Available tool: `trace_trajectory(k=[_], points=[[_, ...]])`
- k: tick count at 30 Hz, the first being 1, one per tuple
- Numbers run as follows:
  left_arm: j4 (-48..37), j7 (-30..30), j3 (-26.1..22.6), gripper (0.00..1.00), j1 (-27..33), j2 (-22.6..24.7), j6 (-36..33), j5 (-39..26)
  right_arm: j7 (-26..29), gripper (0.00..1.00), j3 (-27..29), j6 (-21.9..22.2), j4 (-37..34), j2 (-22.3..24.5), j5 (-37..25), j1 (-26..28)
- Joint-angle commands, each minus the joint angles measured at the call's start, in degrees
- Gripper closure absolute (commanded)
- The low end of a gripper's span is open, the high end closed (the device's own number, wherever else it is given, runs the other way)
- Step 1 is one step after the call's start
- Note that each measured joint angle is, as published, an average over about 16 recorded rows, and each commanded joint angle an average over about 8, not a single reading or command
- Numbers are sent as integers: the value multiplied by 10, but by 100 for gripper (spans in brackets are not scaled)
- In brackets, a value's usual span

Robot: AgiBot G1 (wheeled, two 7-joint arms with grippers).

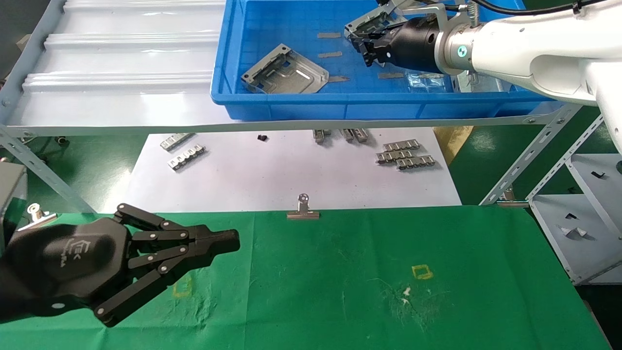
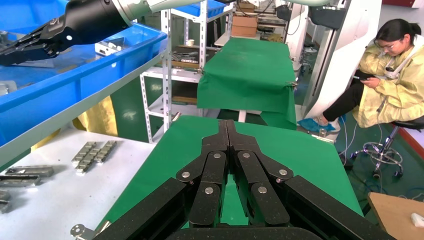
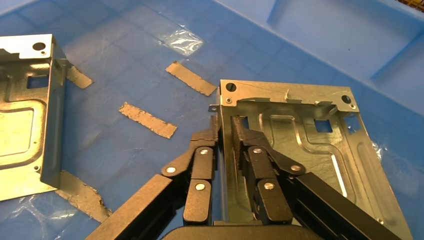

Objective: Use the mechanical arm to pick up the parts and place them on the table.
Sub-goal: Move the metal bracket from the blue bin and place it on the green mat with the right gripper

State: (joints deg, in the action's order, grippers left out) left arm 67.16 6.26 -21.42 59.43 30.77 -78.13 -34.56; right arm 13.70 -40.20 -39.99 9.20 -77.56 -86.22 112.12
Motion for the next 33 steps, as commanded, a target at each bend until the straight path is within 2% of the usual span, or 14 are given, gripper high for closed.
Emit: trace_trajectory(k=[1, 2, 3, 9, 15, 21, 29, 33], points=[[0, 0, 0, 9, 0, 0, 0, 0, 1, 100, -3, 0, 2, 0, 1, 0], [0, 0, 0, 1, 0, 0, 0, 0, 0, 100, -4, -2, 2, 1, 2, 2], [0, 0, 0, 0, 0, 0, 0, 0, -1, 100, -5, -4, 3, 1, 4, 4], [0, 0, 0, 0, 0, 0, 0, 0, -18, 100, -3, -38, 2, 13, 15, 25], [0, 0, 0, 0, 0, 0, 0, 0, -53, 100, 2, -114, 0, 38, 27, 56], [0, 0, 0, 0, 0, 0, 0, 0, -101, 100, 9, -225, 9, 77, 43, 86], [0, 0, 0, 0, 0, 0, 0, 0, -192, 100, 9, -436, 27, 130, 60, 116], [0, 0, 0, 0, 0, 0, 0, 0, -231, 100, -3, -502, 41, 148, 60, 123]])
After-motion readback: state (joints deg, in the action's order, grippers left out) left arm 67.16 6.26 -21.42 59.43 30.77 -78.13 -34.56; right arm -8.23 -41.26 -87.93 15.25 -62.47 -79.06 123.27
